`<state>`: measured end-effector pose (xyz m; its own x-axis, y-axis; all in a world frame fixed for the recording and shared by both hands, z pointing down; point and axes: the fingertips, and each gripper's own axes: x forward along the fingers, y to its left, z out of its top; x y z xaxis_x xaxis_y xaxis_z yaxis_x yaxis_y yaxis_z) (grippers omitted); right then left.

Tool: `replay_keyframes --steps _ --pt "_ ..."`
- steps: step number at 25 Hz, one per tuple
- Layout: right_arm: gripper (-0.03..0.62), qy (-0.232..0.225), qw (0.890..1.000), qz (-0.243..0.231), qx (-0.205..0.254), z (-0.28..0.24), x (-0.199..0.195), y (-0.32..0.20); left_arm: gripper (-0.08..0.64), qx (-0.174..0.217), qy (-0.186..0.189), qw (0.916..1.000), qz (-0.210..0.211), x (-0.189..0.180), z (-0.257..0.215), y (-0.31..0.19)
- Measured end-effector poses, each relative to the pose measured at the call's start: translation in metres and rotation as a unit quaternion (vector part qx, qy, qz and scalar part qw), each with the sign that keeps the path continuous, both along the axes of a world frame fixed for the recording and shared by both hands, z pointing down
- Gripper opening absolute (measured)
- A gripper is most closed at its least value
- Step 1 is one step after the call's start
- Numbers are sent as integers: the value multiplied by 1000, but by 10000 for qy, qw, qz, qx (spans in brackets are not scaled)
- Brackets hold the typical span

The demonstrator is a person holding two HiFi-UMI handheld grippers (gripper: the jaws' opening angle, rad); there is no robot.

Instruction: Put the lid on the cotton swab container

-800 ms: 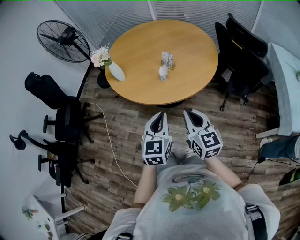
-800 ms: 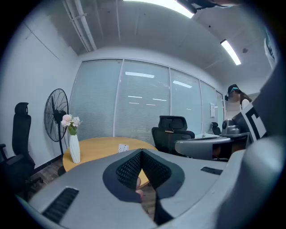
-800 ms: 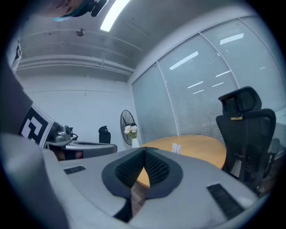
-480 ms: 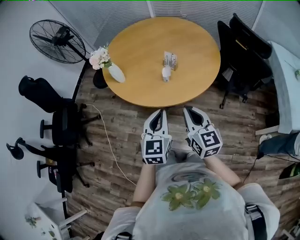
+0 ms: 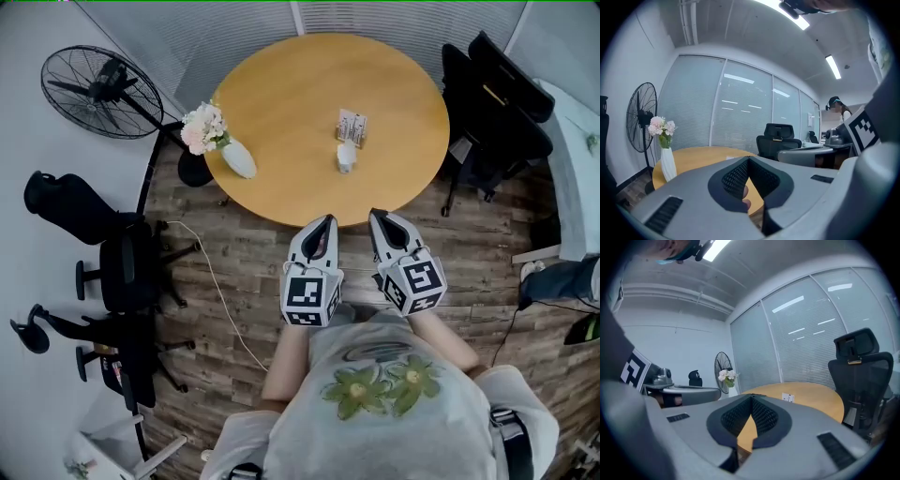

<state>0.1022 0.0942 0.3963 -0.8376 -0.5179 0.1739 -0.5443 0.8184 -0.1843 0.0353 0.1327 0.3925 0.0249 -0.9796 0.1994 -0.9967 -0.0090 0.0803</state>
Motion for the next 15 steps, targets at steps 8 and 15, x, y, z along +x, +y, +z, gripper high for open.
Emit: replay_keyframes --steps 8,15 --pt "-2 -86 9990 433 77 -1 -35 -11 25 -177 -242 9982 510 -40 8 -9" --pt "21 17 9970 774 80 5 -43 -16 136 -223 -208 9957 879 -59 20 -10"
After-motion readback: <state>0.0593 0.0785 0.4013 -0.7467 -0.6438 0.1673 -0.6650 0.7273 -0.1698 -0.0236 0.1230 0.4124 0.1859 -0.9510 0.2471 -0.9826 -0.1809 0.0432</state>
